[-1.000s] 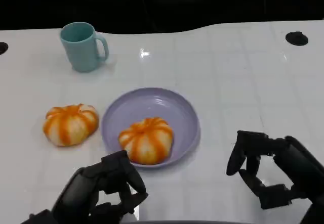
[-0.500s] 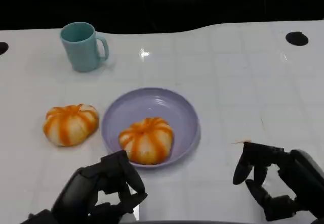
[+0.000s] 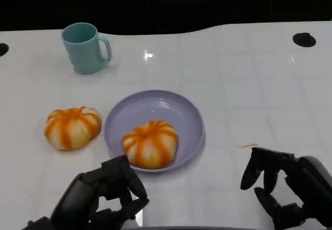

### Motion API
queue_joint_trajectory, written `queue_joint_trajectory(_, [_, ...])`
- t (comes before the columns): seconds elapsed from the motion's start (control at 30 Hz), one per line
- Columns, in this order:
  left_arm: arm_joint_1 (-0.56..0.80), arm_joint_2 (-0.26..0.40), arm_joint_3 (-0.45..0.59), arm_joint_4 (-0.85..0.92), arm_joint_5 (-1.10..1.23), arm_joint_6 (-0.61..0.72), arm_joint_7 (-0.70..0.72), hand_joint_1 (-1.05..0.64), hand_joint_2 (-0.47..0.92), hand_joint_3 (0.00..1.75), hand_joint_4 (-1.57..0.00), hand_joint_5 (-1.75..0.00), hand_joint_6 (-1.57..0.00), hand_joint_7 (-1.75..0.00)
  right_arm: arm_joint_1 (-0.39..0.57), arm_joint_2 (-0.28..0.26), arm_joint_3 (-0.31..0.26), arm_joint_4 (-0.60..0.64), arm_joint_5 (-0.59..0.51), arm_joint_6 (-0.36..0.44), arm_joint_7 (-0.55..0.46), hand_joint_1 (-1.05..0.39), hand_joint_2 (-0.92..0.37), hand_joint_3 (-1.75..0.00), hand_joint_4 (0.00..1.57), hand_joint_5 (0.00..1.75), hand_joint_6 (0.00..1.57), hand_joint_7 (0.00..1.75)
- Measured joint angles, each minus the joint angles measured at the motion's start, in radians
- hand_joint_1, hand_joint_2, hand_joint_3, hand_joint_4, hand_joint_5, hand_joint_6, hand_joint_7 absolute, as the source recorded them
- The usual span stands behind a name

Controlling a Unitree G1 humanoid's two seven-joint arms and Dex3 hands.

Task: Grasp the bread from the table and place it into the plate.

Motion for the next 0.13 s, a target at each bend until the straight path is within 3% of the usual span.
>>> queue_joint_trajectory(0.13, [0.000, 0.000, 0.001, 0.010, 0.000, -0.009, 0.000, -0.52, 0.92, 0.30, -0.70, -1.75, -0.62, -1.51, -0.002, 0.000, 0.001, 0.000, -0.014, 0.000, -0.007, 0.01, -0.20, -1.45, 0.78, 1.75, 0.68, 1.49])
